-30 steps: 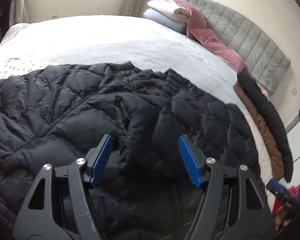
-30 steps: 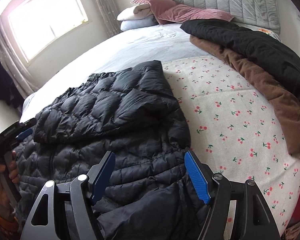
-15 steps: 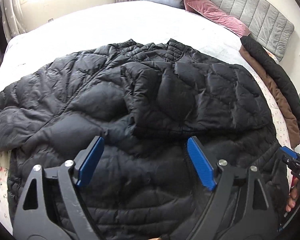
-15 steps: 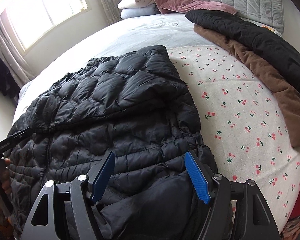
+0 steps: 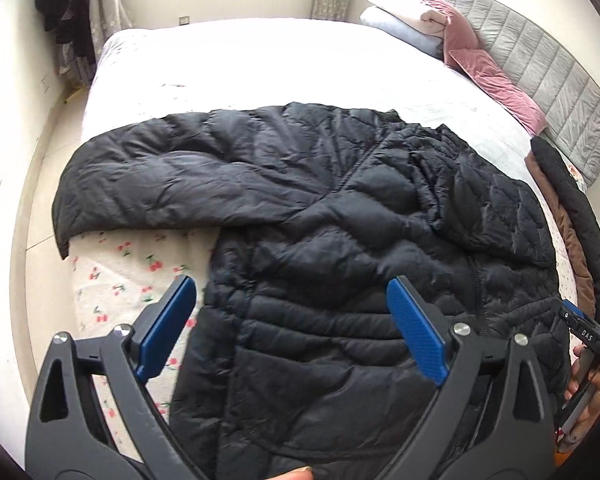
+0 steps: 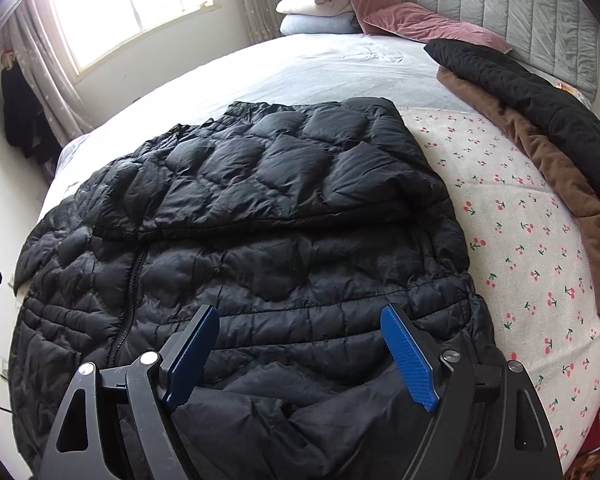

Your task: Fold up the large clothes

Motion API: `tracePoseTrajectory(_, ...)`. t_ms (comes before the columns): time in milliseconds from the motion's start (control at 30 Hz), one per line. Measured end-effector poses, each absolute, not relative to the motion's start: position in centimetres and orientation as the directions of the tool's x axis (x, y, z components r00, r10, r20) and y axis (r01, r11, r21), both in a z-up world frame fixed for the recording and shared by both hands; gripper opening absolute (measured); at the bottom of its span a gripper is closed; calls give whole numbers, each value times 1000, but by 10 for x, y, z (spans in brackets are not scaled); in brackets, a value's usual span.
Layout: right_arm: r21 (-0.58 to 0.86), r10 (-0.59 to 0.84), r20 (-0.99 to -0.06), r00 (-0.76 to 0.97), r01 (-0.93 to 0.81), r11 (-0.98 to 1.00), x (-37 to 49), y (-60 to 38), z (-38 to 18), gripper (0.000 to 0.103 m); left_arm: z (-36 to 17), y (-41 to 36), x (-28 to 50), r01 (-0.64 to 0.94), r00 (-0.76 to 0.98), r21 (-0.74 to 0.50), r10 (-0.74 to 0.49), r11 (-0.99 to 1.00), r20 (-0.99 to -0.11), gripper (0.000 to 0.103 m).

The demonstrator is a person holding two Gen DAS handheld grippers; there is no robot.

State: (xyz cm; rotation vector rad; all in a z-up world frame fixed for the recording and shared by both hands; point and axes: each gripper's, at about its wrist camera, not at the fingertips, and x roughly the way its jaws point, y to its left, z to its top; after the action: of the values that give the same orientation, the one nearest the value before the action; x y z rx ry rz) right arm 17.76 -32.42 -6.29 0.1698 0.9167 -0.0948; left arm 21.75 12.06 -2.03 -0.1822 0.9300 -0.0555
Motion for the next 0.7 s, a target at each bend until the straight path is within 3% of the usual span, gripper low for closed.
tracePoseTrajectory(267, 37, -12, -808, 589, 71, 997, 179, -285, -70, 86, -34, 195, 206, -161, 613, -226, -82, 961, -786, 96)
tracePoseTrajectory(533, -7, -15, -820, 573, 17, 1000, 181, -264, -79, 86, -77, 293, 212, -364, 661, -481, -143, 798, -737, 96)
tracePoseTrajectory(700, -18, -19, -830, 558, 7, 1000, 182, -260, -85, 86, -105, 341, 235, -421, 741, -669, -193, 612, -643, 95)
